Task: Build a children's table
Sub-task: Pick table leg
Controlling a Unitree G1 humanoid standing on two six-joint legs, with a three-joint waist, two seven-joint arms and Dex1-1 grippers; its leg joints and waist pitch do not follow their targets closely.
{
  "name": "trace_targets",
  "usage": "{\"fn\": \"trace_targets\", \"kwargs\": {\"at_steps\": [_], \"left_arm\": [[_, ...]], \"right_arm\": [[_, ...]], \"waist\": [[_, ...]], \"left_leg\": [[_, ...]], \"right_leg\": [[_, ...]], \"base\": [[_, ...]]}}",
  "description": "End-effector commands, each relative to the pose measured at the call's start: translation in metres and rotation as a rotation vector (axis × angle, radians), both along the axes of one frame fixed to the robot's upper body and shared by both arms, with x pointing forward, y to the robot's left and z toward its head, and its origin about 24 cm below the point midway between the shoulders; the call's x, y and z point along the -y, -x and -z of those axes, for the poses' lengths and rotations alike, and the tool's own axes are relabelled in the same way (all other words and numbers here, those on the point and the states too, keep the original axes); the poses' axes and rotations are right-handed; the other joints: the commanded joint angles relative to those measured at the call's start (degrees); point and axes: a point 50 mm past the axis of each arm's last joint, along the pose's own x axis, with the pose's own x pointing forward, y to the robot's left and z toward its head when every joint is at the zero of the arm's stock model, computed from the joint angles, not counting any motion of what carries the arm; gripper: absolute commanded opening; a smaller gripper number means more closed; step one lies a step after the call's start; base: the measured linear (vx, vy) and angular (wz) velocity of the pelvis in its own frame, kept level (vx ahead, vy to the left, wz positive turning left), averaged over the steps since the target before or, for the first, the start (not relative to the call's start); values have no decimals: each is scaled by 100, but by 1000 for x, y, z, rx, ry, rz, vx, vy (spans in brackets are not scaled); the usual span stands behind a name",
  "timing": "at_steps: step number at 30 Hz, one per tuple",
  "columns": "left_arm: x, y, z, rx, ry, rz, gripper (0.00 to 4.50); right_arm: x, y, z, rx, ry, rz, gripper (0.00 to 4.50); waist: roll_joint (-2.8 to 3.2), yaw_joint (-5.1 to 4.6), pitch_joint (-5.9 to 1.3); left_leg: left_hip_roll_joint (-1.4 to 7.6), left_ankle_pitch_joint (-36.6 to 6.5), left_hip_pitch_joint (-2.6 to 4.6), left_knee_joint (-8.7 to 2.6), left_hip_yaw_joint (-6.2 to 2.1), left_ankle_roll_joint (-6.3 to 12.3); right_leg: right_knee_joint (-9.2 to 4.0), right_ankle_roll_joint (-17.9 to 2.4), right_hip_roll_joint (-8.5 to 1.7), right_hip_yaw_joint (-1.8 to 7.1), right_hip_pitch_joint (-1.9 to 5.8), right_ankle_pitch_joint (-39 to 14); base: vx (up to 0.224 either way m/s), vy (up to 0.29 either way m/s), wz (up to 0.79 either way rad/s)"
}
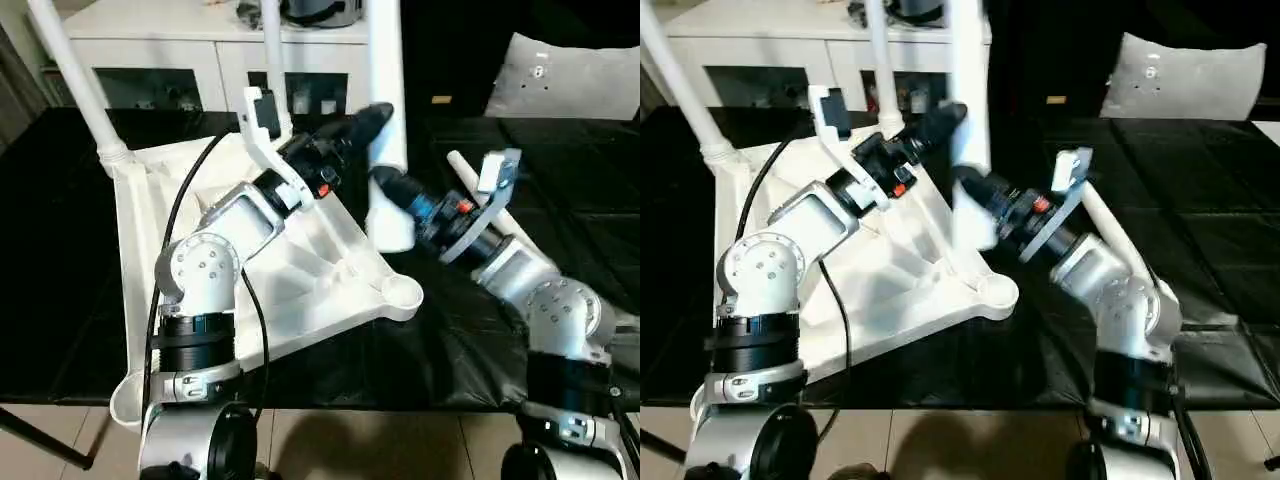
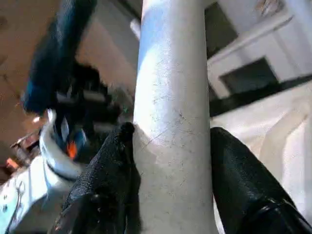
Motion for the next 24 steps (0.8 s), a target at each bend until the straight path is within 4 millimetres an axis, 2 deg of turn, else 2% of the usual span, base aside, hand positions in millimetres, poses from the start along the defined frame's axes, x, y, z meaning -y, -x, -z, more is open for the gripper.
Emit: {"fn": "trace_targets", "kwargs": {"at_steps": [1, 5, 7, 9, 11, 12, 16, 17, 19, 20, 21, 24], "left_arm": [[4, 1, -7, 6, 4, 16, 450], [6, 0, -6, 17, -53, -16, 450], [7, -2, -5, 20, -89, -45, 450], [7, -5, -2, 37, -154, -106, 450], [8, -8, -3, 46, -185, -177, 450], [9, -10, -4, 55, -193, -209, 422], [13, -11, -12, 102, -170, -271, 411], [14, -11, -13, 104, -167, -271, 393], [16, -10, -16, 118, -146, -270, 373], [18, -9, -17, 133, -150, -268, 372], [19, -8, -16, 141, -171, -268, 362], [21, -9, -13, 147, -203, -278, 335]], "right_arm": [[-2, 3, -7, 31, 7, -32, 191], [-6, 4, -5, 75, 94, -8, 191], [-8, 1, -6, 108, 109, 36, 191], [-11, 0, -2, 117, 194, 52, 191], [-17, -1, 4, 143, 283, 54, 191], [-19, -3, 6, 158, 315, 72, 191], [-25, -10, 16, 206, 430, 141, 191], [-25, -10, 17, 208, 434, 143, 191], [-27, -12, 18, 224, 441, 164, 191], [-29, -13, 19, 231, 432, 170, 191], [-30, -13, 19, 236, 431, 176, 191], [-32, -14, 22, 256, 465, 190, 191]], "waist": [[-104, 9, -408], [-97, 18, -417], [-98, 14, -422], [-80, 1, -422], [-88, -1, -419], [-98, -2, -421], [-115, -13, -418], [-111, -10, -416], [-109, -19, -423], [-130, -23, -424], [-117, -20, -424], [-111, -19, -419]], "left_leg": [[297, -546, 103, -376, -126, 217], [300, -365, 92, -369, -126, 285], [311, -374, 95, -367, -124, 290], [316, -371, 94, -370, -132, 280], [310, -396, 91, -370, -127, 258], [317, -444, 84, -375, -140, 201], [308, -540, 84, -369, -125, 201], [313, -527, 78, -368, -131, 199], [312, -469, 82, -359, -127, 262], [307, -452, 78, -354, -123, 333], [314, -437, 80, -354, -128, 387], [319, -454, 90, -350, -123, 409]], "right_leg": [[-455, -802, -420, 260, 287, -1002], [-425, -842, -416, 255, 295, -633], [-426, -834, -427, 255, 288, -605], [-418, -823, -418, 253, 286, -578], [-436, -801, -420, 253, 295, -607], [-435, -745, -436, 254, 304, -618], [-449, -774, -445, 262, 301, -708], [-447, -792, -453, 260, 298, -703], [-417, -890, -436, 260, 293, -528], [-413, -932, -433, 261, 296, -451], [-406, -956, -433, 257, 294, -426], [-407, -979, -432, 259, 289, -454]], "base": [[0, 0, 0], [0, 0, 0], [0, 0, 0], [0, 0, 0], [0, 0, 0], [0, 0, 0], [0, 0, 0], [0, 0, 0], [0, 0, 0], [0, 0, 0], [0, 0, 0], [0, 0, 0]]}}
